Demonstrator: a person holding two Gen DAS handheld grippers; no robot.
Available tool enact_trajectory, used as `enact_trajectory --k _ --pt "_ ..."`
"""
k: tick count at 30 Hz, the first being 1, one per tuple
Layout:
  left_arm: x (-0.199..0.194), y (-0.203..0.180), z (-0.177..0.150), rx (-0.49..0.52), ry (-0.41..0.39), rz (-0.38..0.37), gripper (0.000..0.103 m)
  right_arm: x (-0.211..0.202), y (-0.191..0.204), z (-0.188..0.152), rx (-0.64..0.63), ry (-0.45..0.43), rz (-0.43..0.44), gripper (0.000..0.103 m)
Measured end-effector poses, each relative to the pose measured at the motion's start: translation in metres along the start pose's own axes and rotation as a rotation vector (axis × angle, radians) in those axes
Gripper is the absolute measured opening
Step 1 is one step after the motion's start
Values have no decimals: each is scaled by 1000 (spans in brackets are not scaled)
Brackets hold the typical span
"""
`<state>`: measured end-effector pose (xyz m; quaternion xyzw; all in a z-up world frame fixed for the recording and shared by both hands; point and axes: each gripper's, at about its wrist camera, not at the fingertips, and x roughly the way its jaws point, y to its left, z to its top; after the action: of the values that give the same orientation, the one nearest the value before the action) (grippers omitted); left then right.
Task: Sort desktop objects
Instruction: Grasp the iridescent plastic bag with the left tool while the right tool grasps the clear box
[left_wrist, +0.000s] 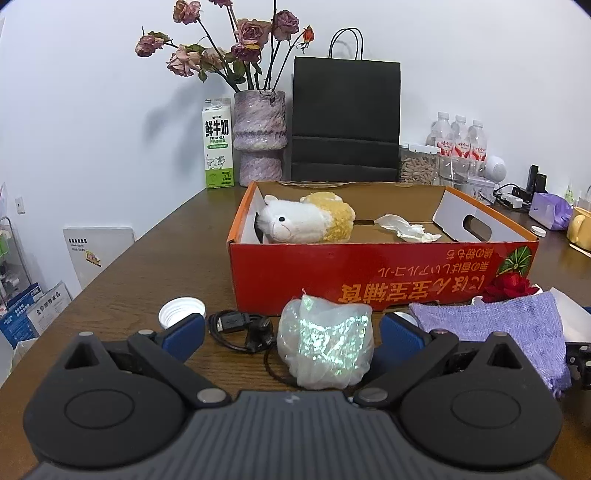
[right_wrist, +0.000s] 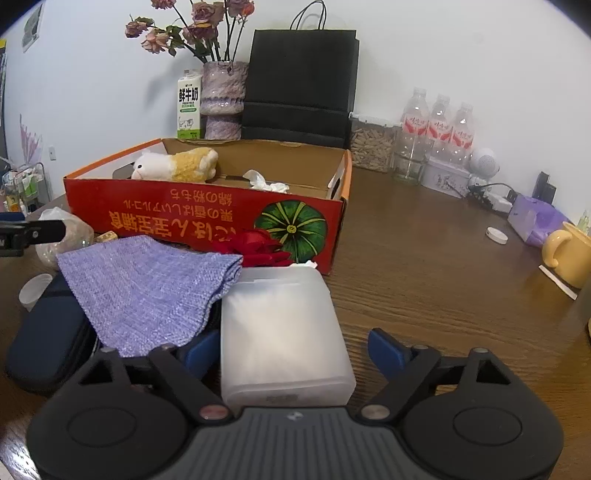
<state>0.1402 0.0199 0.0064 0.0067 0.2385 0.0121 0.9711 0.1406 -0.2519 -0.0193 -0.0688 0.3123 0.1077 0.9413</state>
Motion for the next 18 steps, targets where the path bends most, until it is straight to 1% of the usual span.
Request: enact_trajectory --k 1,3,4,5,6,7,11,14,18 --pt "1 -1 0 3 -3 0 102 0 0 0 3 3 10 75" --pt "1 -2 0 1 -10 -23 96 0 1 0 8 4 29 65" --pt "2 -2 0 -2 -7 -38 86 -1 2 0 8 3 30 65" --pt "3 -2 0 -4 -1 -46 71 -2 3 -1 7 1 31 65" --pt "5 -2 0 -3 6 -55 63 -3 3 -2 7 -2 33 64" --pt "6 -2 0 -3 11 -69 48 -4 4 -3 8 -5 33 64" --pt "4 -3 -1 -4 -8 -75 39 -9 5 -6 18 -14 35 64" --pt "2 -1 -1 -8 -17 -71 35 -13 6 -8 27 -24 31 64" --pt "-3 2 1 -25 -29 -64 35 -21 4 -6 41 -42 20 64"
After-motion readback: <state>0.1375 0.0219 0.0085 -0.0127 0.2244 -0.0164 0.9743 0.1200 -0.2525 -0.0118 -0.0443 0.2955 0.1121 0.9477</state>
